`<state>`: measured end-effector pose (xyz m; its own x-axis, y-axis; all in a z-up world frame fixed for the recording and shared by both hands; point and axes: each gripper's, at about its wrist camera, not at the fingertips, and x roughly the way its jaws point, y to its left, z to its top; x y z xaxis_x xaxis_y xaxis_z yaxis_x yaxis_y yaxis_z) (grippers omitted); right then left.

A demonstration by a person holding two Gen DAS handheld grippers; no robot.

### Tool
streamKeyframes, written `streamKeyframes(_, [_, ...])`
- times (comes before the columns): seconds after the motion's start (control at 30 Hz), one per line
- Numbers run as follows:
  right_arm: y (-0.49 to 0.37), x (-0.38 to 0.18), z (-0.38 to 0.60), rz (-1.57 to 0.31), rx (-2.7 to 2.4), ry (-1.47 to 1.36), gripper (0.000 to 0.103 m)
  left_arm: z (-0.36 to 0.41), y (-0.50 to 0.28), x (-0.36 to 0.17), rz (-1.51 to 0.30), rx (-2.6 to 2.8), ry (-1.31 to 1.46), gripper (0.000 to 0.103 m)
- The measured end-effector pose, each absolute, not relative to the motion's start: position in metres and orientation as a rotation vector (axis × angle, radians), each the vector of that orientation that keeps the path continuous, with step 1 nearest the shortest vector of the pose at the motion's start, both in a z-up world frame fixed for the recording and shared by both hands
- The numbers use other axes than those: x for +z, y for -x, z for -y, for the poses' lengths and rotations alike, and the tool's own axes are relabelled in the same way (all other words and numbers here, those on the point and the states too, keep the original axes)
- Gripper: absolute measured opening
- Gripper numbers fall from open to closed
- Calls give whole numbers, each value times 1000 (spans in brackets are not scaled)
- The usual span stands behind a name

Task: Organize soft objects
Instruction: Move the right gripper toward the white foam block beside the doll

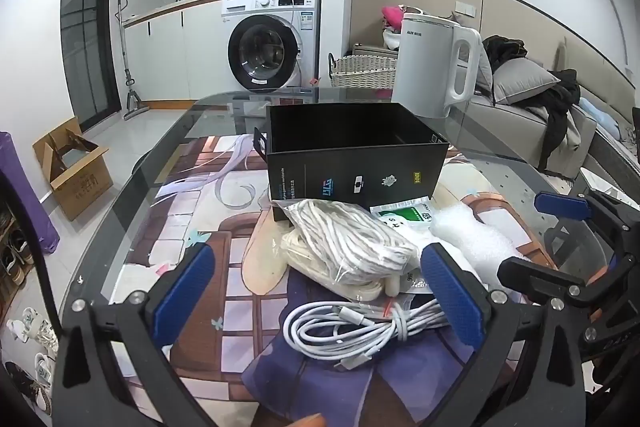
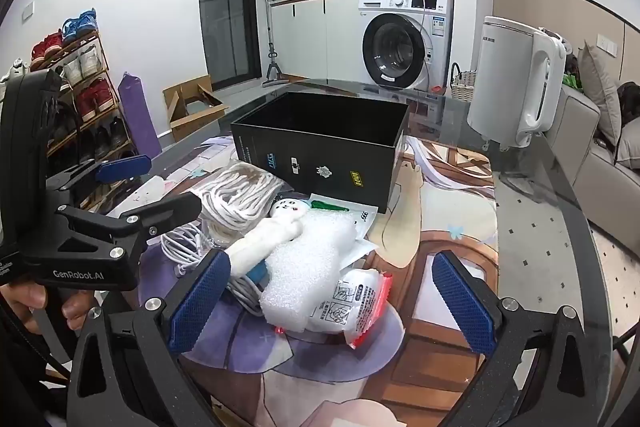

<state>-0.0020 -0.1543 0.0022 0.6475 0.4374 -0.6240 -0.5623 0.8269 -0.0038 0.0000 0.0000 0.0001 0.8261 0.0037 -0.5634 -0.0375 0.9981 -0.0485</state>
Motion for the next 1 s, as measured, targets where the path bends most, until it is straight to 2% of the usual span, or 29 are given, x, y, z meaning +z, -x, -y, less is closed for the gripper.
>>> streamKeyframes(1.0, [-2, 8, 150, -674, 550, 232, 103, -8, 2, 5, -579, 10, 72, 103])
